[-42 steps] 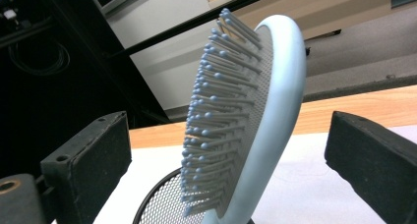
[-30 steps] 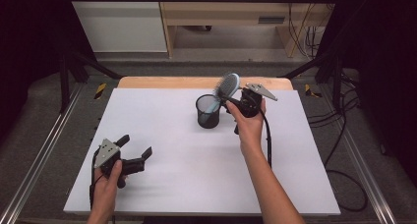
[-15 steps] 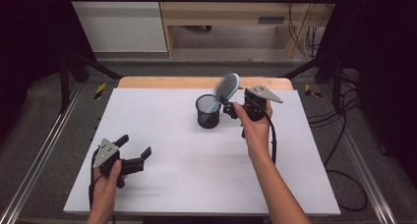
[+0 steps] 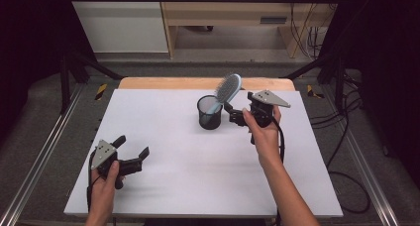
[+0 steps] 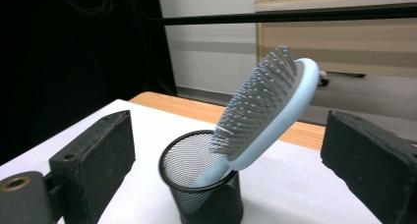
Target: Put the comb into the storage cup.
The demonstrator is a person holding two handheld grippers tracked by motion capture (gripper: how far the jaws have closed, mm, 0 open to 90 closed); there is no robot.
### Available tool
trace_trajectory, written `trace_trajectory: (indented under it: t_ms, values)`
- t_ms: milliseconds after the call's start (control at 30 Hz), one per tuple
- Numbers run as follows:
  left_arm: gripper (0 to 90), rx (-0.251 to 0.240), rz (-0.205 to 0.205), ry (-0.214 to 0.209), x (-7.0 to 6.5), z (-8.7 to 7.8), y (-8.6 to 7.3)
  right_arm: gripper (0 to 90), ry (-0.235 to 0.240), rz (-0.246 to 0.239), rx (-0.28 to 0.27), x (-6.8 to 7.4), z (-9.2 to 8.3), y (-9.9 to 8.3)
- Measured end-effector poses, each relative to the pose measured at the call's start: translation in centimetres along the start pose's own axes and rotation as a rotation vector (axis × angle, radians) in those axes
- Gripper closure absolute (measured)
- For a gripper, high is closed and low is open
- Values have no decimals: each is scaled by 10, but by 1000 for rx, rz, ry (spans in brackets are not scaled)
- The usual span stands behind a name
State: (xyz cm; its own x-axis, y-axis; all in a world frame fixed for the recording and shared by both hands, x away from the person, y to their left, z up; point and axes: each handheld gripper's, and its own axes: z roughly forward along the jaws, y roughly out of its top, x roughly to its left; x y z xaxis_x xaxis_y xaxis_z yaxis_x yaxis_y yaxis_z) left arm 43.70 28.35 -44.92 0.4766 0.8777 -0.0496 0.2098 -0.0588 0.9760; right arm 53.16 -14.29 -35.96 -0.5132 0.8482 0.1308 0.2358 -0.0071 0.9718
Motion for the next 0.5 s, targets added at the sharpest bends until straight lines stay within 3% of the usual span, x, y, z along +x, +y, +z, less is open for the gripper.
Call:
trace_trajectory:
  t_ms: [200, 500]
  values:
    - [19, -3, 10, 23, 5, -3, 1, 63, 11, -33, -8, -1, -13, -2]
    - [19, -20, -31, 55, 19, -11, 3, 52, -30, -72, -60, -15, -35, -8]
